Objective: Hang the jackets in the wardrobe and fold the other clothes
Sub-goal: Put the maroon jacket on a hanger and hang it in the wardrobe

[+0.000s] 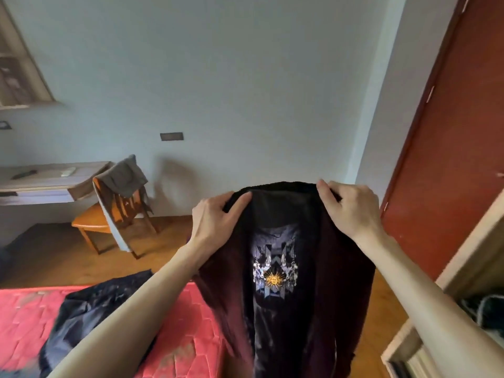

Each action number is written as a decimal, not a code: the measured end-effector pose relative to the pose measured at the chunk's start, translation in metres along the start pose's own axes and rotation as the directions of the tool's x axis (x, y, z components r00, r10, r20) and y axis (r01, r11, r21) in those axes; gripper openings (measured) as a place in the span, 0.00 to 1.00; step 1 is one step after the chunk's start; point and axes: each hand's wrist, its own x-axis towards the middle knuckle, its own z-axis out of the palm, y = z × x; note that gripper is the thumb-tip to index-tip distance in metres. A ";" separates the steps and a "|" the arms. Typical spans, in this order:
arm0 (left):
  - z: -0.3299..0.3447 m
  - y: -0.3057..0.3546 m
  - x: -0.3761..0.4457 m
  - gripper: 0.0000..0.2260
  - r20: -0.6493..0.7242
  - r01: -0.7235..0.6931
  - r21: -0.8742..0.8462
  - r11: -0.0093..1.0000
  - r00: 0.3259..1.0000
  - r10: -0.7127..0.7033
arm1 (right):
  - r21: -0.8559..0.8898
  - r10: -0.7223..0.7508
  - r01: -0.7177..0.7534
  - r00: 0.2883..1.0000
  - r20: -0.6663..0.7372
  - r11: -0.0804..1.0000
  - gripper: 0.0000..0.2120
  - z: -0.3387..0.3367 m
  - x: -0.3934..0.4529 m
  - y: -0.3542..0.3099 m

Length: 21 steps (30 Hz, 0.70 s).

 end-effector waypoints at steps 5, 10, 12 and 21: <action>0.062 0.035 0.020 0.26 0.101 -0.093 -0.141 0.986 0.989 0.108 | -0.106 0.096 -0.103 0.993 -0.069 0.989 0.32 -0.035 -0.014 0.048; 0.129 0.063 0.037 0.28 0.210 -0.144 -0.255 0.956 0.957 0.201 | -0.249 0.184 -0.208 0.976 -0.116 0.946 0.31 -0.062 -0.037 0.089; 0.154 0.074 0.042 0.28 0.250 -0.169 -0.306 0.937 0.935 0.250 | -0.312 0.218 -0.251 0.966 -0.138 0.916 0.30 -0.073 -0.046 0.100; 0.232 0.121 0.078 0.28 0.327 -0.271 -0.486 0.831 0.825 0.461 | -0.516 0.330 -0.446 0.893 -0.306 0.731 0.30 -0.118 -0.051 0.124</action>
